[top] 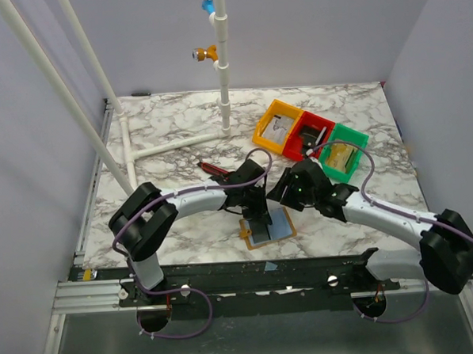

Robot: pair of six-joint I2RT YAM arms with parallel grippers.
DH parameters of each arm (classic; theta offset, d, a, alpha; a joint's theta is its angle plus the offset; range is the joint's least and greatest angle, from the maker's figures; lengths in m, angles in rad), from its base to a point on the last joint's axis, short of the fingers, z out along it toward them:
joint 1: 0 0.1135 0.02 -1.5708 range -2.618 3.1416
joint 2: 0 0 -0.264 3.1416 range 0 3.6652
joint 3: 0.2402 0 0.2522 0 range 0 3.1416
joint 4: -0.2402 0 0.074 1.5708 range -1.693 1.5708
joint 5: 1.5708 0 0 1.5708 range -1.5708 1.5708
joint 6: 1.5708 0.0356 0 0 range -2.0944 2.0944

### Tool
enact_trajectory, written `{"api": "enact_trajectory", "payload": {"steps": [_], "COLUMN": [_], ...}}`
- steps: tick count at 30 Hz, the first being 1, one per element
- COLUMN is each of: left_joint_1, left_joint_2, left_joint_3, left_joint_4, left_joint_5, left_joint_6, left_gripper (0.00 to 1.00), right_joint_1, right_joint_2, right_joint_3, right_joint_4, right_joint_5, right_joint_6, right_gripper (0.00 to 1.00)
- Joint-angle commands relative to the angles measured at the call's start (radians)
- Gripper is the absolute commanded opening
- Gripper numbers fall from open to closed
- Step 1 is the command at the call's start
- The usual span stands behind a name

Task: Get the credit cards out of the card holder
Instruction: Remove the credit card from the card holder.

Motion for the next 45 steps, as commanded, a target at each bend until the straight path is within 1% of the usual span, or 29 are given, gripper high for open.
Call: {"api": "enact_trajectory", "payload": {"steps": [1, 4, 7, 10, 13, 14, 15, 20, 22, 25, 30, 35, 40, 42, 45], "left_joint_1": [-0.020, -0.028, -0.032, -0.033, -0.034, -0.032, -0.030, -0.003, 0.003, 0.008, 0.012, 0.013, 0.013, 0.012, 0.013], "left_joint_2": [0.068, 0.117, 0.168, 0.203, 0.199, 0.184, 0.165, 0.032, -0.018, -0.087, -0.165, -0.192, -0.197, -0.191, -0.165], "left_joint_3": [0.082, 0.119, 0.153, 0.172, 0.177, 0.176, 0.171, 0.111, 0.082, 0.037, -0.067, -0.139, -0.172, -0.176, -0.163], "left_joint_4": [-0.012, -0.015, -0.021, -0.025, -0.039, -0.047, -0.055, -0.087, -0.102, -0.116, -0.103, -0.082, -0.061, -0.035, -0.037], "left_joint_5": [0.013, 0.017, 0.019, 0.019, 0.008, 0.002, -0.009, -0.059, -0.080, -0.101, -0.123, -0.132, -0.139, -0.121, -0.123], "left_joint_6": [-0.004, -0.004, -0.005, -0.001, 0.012, 0.017, 0.019, 0.030, 0.040, 0.040, 0.022, 0.012, 0.019, 0.023, 0.027], "left_gripper": [0.00, 0.00, 0.00, 0.00, 0.00, 0.00, 0.00, 0.00, 0.00, 0.00, 0.00, 0.00, 0.00, 0.00, 0.00], "right_joint_1": [-0.004, -0.005, -0.004, -0.004, -0.004, -0.002, -0.004, -0.004, -0.003, -0.003, -0.002, -0.003, -0.003, -0.002, -0.003], "right_joint_2": [-0.109, -0.187, -0.236, -0.264, -0.270, -0.270, -0.269, -0.244, -0.213, -0.155, -0.084, -0.022, -0.001, 0.006, 0.011], "right_joint_3": [0.006, 0.005, 0.005, -0.018, -0.059, -0.072, -0.085, -0.125, -0.136, -0.136, -0.138, -0.142, -0.162, -0.170, -0.183], "right_joint_4": [-0.179, -0.244, -0.290, -0.278, -0.215, -0.192, -0.162, -0.015, 0.047, 0.090, 0.119, 0.146, 0.185, 0.189, 0.200], "right_joint_5": [0.138, 0.168, 0.159, 0.111, 0.037, 0.010, -0.016, -0.162, -0.225, -0.278, -0.292, -0.313, -0.322, -0.322, -0.325], "right_joint_6": [-0.040, -0.058, -0.100, -0.119, -0.134, -0.139, -0.147, -0.187, -0.195, -0.193, -0.204, -0.208, -0.196, -0.195, -0.185], "right_gripper": [0.59, 0.59, 0.59, 0.56, 0.52, 0.49, 0.49, 0.49, 0.49, 0.48, 0.44, 0.43, 0.43, 0.43, 0.43]}}
